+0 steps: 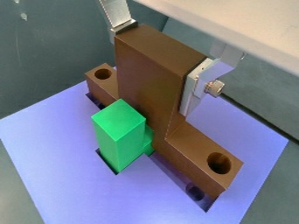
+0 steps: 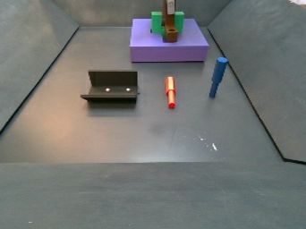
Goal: Pick up the brown object. Move up. Place the brown object on the fixture. Regrasp the brown object. Move to above the board. Insert the brown object.
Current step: Insert the brown object.
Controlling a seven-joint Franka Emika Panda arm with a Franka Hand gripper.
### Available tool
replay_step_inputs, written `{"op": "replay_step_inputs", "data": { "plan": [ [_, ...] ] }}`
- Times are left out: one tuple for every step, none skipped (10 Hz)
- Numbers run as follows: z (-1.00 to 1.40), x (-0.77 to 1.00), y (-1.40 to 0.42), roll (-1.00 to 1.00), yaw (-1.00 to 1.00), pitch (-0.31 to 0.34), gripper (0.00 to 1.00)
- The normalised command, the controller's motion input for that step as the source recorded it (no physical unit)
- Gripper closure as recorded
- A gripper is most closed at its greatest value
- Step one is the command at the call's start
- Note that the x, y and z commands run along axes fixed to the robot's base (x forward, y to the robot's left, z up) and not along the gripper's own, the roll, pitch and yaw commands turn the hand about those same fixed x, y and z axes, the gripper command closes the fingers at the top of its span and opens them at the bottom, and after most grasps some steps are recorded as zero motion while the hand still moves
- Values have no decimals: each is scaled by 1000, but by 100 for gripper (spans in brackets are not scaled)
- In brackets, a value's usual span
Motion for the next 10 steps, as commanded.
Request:
{"op": "replay_step_inputs", "data": {
  "plan": [
    [-114,154,-14,43,-140,-30,100],
    [-89,160,0,30,-134,-19,100],
    [-111,117,0,30,-126,-26,100],
    [-131,0,0,40,-74,-27,100],
    [-154,0,0,14,-51,-40,100],
    [-366,-29,0,0,-54,-103,100],
    [-777,-9,-120,67,-43,-174,100],
    [-937,0,-200,60,-80,-167,100],
    [-763,0,-120,3,-77,-131,100],
    [0,0,0,0,0,0,100]
  ]
}}
